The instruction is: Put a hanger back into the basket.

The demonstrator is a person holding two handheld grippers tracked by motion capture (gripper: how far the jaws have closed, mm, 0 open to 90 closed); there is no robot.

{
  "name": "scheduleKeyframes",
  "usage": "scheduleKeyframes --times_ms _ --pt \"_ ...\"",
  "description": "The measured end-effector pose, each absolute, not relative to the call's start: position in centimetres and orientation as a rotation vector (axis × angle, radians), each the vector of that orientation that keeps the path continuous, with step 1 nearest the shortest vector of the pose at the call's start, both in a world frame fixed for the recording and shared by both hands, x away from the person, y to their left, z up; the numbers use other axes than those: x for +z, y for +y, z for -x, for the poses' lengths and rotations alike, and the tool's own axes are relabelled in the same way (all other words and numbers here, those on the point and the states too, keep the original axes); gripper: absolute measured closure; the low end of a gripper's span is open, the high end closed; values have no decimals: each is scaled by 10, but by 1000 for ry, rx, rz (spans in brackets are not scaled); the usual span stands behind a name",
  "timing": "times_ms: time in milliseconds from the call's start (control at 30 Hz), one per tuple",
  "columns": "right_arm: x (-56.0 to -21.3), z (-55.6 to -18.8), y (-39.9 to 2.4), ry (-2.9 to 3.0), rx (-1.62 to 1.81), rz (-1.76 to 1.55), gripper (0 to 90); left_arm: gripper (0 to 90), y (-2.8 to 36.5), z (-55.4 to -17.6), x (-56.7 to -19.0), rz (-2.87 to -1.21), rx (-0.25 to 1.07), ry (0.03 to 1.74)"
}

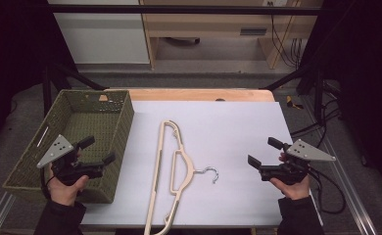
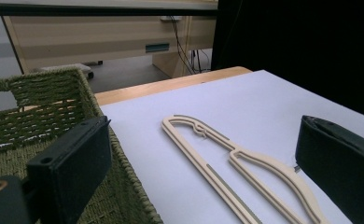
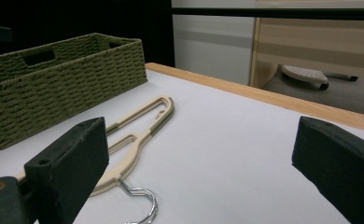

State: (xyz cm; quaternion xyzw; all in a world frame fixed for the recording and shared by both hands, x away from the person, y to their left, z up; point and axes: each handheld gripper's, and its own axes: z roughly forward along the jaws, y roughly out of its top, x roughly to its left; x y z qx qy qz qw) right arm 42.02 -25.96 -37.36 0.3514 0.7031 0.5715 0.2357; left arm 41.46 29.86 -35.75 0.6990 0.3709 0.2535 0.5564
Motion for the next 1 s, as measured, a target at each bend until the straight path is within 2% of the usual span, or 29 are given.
scheduleKeyframes --times_ms 400,667,1000 --pt "-370 -427 -238 1987 1515 -937 56 36 301 -410 -358 -1660 600 869" --pt "-372 -442 -204 2110 1469 -846 96 34 299 -412 -360 -1687 603 876" --pt "-403 -471 -157 2316 1380 -791 185 34 302 -411 -359 -1694 608 883"
